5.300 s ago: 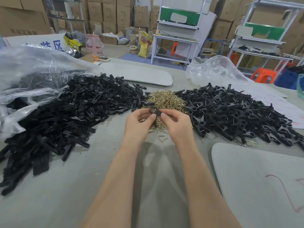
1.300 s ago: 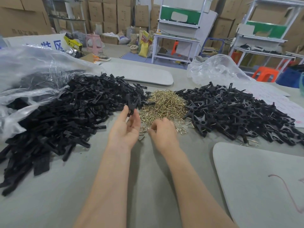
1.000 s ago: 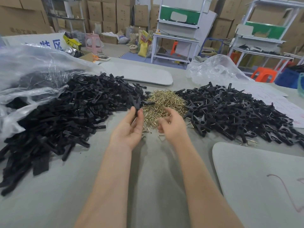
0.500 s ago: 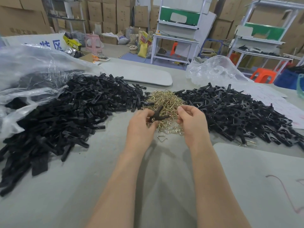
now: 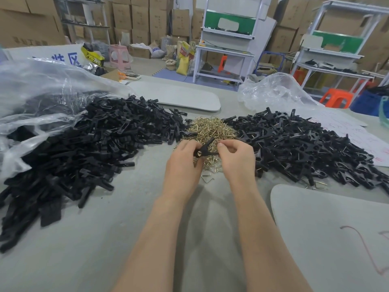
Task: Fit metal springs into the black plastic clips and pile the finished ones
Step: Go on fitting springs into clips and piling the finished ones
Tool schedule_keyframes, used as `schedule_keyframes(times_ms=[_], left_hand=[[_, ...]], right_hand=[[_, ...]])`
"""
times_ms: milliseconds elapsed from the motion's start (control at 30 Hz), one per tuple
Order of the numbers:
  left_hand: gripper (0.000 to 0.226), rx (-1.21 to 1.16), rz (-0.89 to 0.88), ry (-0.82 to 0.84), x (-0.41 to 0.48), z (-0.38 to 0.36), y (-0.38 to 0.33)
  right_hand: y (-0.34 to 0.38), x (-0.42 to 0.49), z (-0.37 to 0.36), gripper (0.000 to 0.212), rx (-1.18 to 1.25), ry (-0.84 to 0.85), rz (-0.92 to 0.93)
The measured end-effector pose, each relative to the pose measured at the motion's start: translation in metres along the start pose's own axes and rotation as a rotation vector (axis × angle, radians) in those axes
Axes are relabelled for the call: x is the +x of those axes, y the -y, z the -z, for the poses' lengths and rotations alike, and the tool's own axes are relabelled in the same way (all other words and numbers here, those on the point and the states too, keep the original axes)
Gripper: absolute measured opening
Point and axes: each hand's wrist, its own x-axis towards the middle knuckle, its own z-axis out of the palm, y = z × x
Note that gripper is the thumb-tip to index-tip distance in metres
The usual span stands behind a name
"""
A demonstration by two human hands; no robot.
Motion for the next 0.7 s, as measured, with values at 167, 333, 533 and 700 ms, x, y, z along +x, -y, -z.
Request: schedule_keyframes(times_ms=[167, 333, 533, 700], left_hand=[[0.018, 0.009, -0.013, 0.002, 0.0, 0.0, 0.0], [0.02, 0.021, -0.046, -0.002, 0.0, 0.0, -0.001], [0.025, -0.048, -0.003, 0.052, 0.001, 0.006, 0.0], [0.025, -0.241, -0.044, 0.168, 0.002, 0.015, -0.006]], right_hand=[[-0.001, 0.001, 0.003, 0.008, 0.017, -0.012, -0.03], [-0.001, -0.001, 0.001, 0.009, -0.001, -0.011, -0.01], [0.001, 0.005, 0.015, 0.013, 0.157, 0.219, -0.231], [-0.01, 0.008, 0.037, 0.032, 0.679, 0.701, -0.601]])
